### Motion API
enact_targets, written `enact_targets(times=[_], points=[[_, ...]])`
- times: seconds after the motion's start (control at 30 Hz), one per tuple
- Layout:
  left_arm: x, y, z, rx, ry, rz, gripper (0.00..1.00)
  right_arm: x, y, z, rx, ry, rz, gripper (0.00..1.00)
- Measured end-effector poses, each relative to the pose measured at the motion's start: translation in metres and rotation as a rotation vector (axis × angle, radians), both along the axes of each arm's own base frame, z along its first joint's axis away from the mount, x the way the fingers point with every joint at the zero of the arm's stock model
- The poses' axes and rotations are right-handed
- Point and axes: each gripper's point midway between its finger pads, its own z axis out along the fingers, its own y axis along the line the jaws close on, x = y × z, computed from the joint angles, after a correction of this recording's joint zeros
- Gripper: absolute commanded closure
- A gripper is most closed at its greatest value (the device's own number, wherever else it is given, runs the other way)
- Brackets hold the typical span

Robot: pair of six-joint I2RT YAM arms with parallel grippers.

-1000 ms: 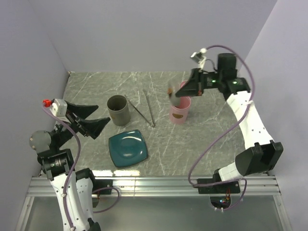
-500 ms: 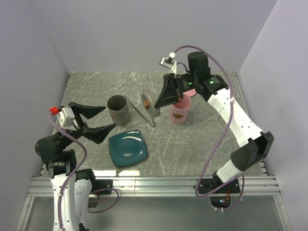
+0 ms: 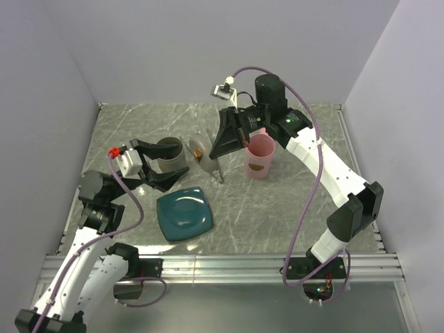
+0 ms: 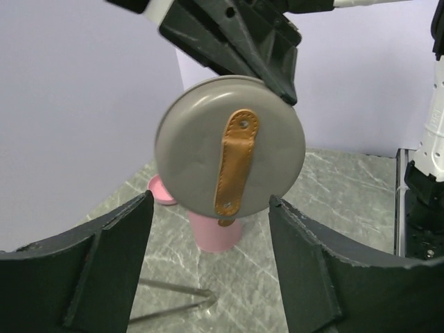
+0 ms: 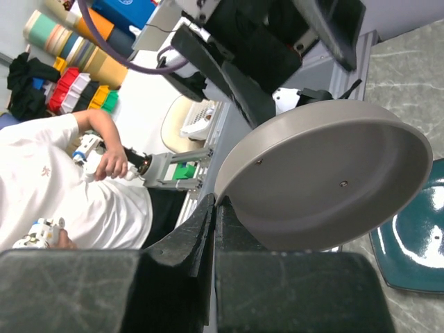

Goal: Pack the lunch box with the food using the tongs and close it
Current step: Close the box lid on the packing box.

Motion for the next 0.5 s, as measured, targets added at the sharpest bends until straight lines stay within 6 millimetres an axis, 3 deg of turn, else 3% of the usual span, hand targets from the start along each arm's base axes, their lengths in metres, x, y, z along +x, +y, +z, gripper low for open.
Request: enact_targets(times=[0.27, 0.5], points=[[0.012, -0.022, 0.000, 0.021, -0.105, 0.043, 0.42, -0.001, 0.002, 0.003, -0.001, 0.012, 0.003, 1.00], [0.017, -0.031, -0.001, 0.032, -0.132, 0.059, 0.46, -0.002, 0.002, 0.003, -0.006, 0.022, 0.007, 1.00]])
